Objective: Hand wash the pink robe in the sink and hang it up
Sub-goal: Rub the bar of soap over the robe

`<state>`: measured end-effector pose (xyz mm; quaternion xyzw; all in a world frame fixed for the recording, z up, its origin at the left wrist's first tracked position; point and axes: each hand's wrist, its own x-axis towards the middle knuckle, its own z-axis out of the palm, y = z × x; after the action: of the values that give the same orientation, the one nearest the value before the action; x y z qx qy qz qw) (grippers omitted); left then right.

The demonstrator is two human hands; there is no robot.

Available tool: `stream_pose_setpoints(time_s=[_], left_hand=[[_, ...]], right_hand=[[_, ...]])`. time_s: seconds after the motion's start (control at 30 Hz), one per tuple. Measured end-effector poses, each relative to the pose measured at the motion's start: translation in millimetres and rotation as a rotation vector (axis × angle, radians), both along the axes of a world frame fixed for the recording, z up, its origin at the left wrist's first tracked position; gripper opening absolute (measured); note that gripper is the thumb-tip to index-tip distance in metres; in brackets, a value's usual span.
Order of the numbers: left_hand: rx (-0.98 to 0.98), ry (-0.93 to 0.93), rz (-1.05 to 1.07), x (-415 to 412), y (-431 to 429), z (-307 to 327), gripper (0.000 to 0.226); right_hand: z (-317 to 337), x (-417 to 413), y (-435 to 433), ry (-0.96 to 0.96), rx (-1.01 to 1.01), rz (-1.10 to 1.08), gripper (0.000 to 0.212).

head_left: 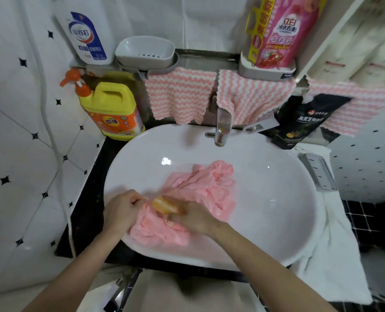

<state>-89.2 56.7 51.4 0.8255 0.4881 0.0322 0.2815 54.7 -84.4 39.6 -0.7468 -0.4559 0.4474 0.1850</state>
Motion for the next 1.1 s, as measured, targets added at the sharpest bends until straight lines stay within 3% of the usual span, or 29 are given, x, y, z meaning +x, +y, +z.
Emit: stream_pose_setpoints(time_s=[0.13, 0.2, 0.27, 0.33, 0.37, 0.47, 0.53, 0.77, 0.9, 1.1], left_hand=[[0.0, 0.013, 0.019, 16.5, 5.8, -0.1, 0.013], [0.011, 0.059, 0.027, 11.0, 17.9, -1.0, 0.014], [-0.026, 0.068, 0.023, 7.8, 28.6, -1.9, 0.014], [-0.07, 0.04, 0.002, 7.8, 31.6, -6.7, 0.015], [-0.085, 0.02, -0.01, 8.5, 30.0, -9.6, 0.015], [-0.136, 0.006, -0.031, 12.4, 19.7, -20.1, 0.015], [-0.153, -0.008, -0.031, 15.7, 13.6, -26.8, 0.013], [-0.128, -0.043, -0.054, 29.0, -1.4, -28.3, 0.015], [-0.119, -0.047, -0.048, 27.2, -2.7, -25.0, 0.016], [-0.141, -0.045, 0.009, 16.5, 0.5, -19.0, 0.01]], right_hand=[[-10.2, -16.7, -8.9, -0.169, -0.131, 0.329, 0.055], [0.9, 8.4, -32.1, -0.231, -0.159, 0.306, 0.055], [19.7, 42.9, -62.4, -0.111, -0.183, 0.147, 0.054], [42.0, 79.0, -98.7, 0.138, -0.107, -0.188, 0.053], [46.8, 99.6, -115.9, 0.167, -0.041, -0.362, 0.051], [49.9, 161.7, -157.4, 0.019, 0.068, -0.778, 0.046], [48.7, 194.4, -172.7, -0.052, 0.068, -0.922, 0.046], [22.7, 265.7, -185.6, -0.411, -0.27, -0.985, 0.065], [-3.1, 286.3, -178.0, -0.432, -0.383, -0.997, 0.088], [-22.0, 301.9, -181.0, -0.497, -0.334, -0.966, 0.061]])
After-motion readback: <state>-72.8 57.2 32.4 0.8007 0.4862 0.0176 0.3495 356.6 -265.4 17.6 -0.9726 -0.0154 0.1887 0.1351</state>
